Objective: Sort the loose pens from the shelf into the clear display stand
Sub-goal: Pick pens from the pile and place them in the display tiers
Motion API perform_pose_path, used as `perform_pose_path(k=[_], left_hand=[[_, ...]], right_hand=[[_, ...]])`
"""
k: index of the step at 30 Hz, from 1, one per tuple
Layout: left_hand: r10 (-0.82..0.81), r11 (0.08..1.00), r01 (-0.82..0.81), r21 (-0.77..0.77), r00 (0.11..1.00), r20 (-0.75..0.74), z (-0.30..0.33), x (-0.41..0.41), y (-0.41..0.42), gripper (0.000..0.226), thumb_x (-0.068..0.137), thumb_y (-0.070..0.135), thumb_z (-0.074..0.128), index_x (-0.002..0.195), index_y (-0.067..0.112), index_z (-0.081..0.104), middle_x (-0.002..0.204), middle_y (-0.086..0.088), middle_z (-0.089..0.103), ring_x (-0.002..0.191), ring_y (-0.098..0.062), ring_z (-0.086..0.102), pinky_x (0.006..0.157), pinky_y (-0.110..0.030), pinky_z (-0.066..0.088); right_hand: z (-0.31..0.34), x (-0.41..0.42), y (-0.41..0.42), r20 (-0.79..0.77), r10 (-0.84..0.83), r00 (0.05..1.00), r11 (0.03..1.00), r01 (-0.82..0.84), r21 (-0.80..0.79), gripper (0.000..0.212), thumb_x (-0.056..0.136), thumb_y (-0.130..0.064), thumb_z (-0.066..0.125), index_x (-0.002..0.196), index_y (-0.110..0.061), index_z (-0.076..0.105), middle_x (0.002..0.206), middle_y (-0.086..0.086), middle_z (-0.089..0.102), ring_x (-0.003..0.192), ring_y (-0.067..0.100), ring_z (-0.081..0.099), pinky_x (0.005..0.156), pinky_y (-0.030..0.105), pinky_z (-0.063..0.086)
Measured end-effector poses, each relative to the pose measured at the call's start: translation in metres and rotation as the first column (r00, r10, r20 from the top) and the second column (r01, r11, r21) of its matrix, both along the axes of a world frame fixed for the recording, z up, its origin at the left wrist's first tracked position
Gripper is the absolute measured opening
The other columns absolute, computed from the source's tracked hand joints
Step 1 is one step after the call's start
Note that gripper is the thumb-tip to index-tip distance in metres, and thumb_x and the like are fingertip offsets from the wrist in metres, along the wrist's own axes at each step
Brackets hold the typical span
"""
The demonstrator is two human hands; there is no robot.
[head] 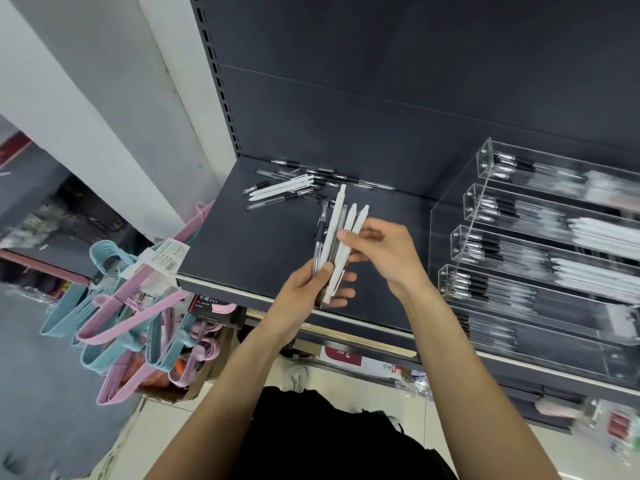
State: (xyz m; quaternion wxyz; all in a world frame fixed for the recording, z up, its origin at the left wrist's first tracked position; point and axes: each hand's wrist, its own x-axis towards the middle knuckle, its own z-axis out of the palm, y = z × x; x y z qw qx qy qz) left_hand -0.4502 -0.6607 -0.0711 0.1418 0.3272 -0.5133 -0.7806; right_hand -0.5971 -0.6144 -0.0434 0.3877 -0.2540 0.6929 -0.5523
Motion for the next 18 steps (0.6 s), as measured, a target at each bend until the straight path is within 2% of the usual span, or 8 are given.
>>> perform_pose_path(k=[3,6,10,12,14,16,18], left_hand=[[-0.017,0.997,0.019,-0.071,0.999,0.033,0.000,0.002,0.003,0.025,0.101,0.026,0.038,0.117,0.016,0.055,0.081,0.002,0.063,0.064,-0.007,0.058,0.061,-0.020,0.050],[-0.025,0.997,0.025,-0.066,1.000,0.005,-0.002,0.004,0.006,0.026,0.102,0.027,0.036,0.116,0.014,0.053,0.075,0.005,0.054,0.059,-0.004,0.046,0.054,-0.018,0.039],[-0.008,1.000,0.008,-0.014,1.000,-0.005,-0.003,0.010,0.006,0.021,0.102,0.026,0.036,0.106,0.013,0.052,0.073,0.004,0.051,0.058,-0.005,0.041,0.052,-0.017,0.036],[-0.019,1.000,0.019,-0.019,1.000,0.013,-0.004,0.015,0.006,0.019,0.102,0.025,0.036,0.102,0.014,0.052,0.074,0.003,0.051,0.058,-0.005,0.041,0.053,-0.017,0.037],[-0.047,0.998,0.049,-0.050,0.998,0.045,-0.003,0.018,0.007,0.019,0.102,0.026,0.037,0.103,0.014,0.052,0.073,0.002,0.051,0.058,-0.004,0.042,0.054,-0.017,0.037],[-0.074,0.993,0.080,-0.082,0.995,0.068,-0.003,0.019,0.009,0.022,0.101,0.027,0.037,0.106,0.012,0.051,0.074,0.002,0.051,0.058,-0.005,0.042,0.055,-0.017,0.038],[-0.092,0.989,0.100,-0.107,0.993,0.079,-0.002,0.020,0.010,0.028,0.101,0.028,0.037,0.109,0.006,0.051,0.074,0.000,0.050,0.058,-0.005,0.042,0.055,-0.017,0.038]], right_hand=[[0.001,0.003,0.001,-0.069,0.006,0.998,1.000,-0.004,0.021,0.013,0.077,-0.016,0.076,0.089,-0.012,0.073,0.081,0.006,0.072,0.073,0.016,0.069,0.063,0.025,0.055],[0.005,0.005,0.002,-0.168,0.033,0.985,0.997,-0.021,0.071,0.018,0.075,-0.024,0.078,0.086,-0.010,0.072,0.076,0.003,0.069,0.061,0.009,0.062,0.054,0.020,0.050],[0.012,-0.003,0.004,-0.116,0.068,0.991,0.997,-0.063,0.048,0.015,0.077,-0.025,0.076,0.087,-0.018,0.069,0.072,-0.007,0.064,0.050,0.009,0.046,0.050,0.020,0.042],[0.015,-0.011,0.001,-0.131,0.077,0.988,0.997,-0.076,0.013,0.020,0.080,-0.024,0.073,0.100,-0.022,0.067,0.080,-0.009,0.063,0.056,0.007,0.046,0.055,0.017,0.040],[0.018,-0.020,-0.006,-0.216,0.124,0.969,0.992,-0.124,0.012,0.026,0.082,-0.027,0.071,0.108,-0.028,0.066,0.089,-0.008,0.062,0.072,0.008,0.049,0.068,0.019,0.044],[0.021,-0.026,-0.013,-0.282,0.222,0.933,0.975,-0.217,0.051,0.021,0.083,-0.028,0.070,0.104,-0.031,0.067,0.092,-0.008,0.062,0.081,0.011,0.050,0.082,0.029,0.046],[0.024,-0.027,-0.018,-0.311,0.324,0.894,0.946,-0.303,0.112,0.014,0.083,-0.025,0.070,0.097,-0.026,0.070,0.087,-0.008,0.063,0.080,0.007,0.051,0.080,0.027,0.045]])
